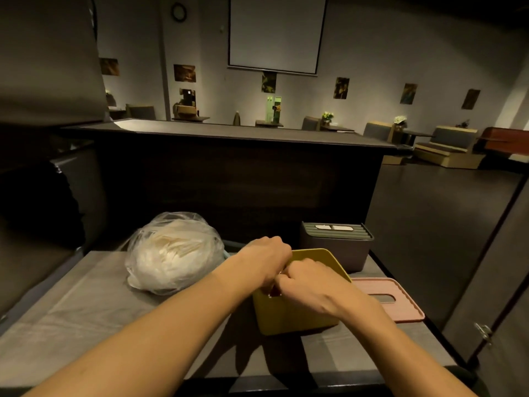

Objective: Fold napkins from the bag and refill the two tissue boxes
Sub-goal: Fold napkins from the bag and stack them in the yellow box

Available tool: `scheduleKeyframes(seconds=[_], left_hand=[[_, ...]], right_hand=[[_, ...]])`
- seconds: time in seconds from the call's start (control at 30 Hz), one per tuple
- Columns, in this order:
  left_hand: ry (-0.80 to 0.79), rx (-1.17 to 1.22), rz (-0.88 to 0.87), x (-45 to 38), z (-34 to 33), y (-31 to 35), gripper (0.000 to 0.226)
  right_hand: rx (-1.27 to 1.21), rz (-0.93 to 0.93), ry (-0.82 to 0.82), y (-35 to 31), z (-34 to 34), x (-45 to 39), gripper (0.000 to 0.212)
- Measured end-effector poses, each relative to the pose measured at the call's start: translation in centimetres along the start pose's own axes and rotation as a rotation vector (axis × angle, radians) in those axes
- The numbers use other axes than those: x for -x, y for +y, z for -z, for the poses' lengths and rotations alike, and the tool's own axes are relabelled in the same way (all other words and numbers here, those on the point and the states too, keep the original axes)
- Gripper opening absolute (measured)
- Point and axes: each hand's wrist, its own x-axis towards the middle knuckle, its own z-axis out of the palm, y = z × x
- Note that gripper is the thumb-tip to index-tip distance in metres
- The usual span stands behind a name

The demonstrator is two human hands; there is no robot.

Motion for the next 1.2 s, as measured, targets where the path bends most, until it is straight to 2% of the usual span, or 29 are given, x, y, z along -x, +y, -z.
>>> scheduleKeyframes(seconds=[0.1, 0.2, 0.33, 0.47, 0.53, 0.67, 0.87, 1.03, 1.13, 1.2], left_hand=[[0.173, 0.195, 0.015, 0.9, 1.2, -1.7, 0.013], [0.291, 0.250, 0.052, 2.2, 2.6, -4.5, 0.024], [0.341, 0.251, 0.172, 4.1, 2.8, -9.0, 0.012], [0.383, 0.272, 0.292, 7.1, 1.0, -13.0, 0.020], [0.356, 0.285, 0.335, 8.3, -0.2, -14.7, 0.026], [0.338, 0.274, 0.397, 9.2, -2.3, -17.3, 0.029], [0.398, 0.258, 0.372, 9.5, -3.9, -19.9, 0.052], [0.544, 0.240, 0.347, 8.8, -4.0, -21.9, 0.069], [0.452, 0.237, 0.407, 8.2, -4.5, -22.5, 0.089], [0.354, 0.325, 0.451, 8.0, -5.0, -22.7, 0.102]], right_hand=[[-0.087, -0.013, 0.114, -0.6, 1.6, -0.6, 0.032], [-0.100, 0.052, 0.208, -2.6, 2.3, -2.1, 0.034], [-0.137, 0.127, 0.177, -6.7, 1.6, -4.6, 0.026], [-0.159, 0.167, 0.126, -9.4, -0.4, -7.3, 0.021], [-0.153, 0.161, 0.120, -10.0, -1.6, -8.3, 0.024], [-0.158, 0.161, 0.163, -11.1, -3.2, -9.7, 0.029], [-0.097, 0.164, 0.056, -13.3, -4.8, -12.8, 0.047], [-0.015, 0.223, 0.123, -13.3, -4.8, -14.5, 0.054], [-0.004, 0.231, 0.142, -13.2, -5.1, -15.5, 0.056], [0.021, 0.224, 0.133, -13.2, -5.4, -16.3, 0.060]])
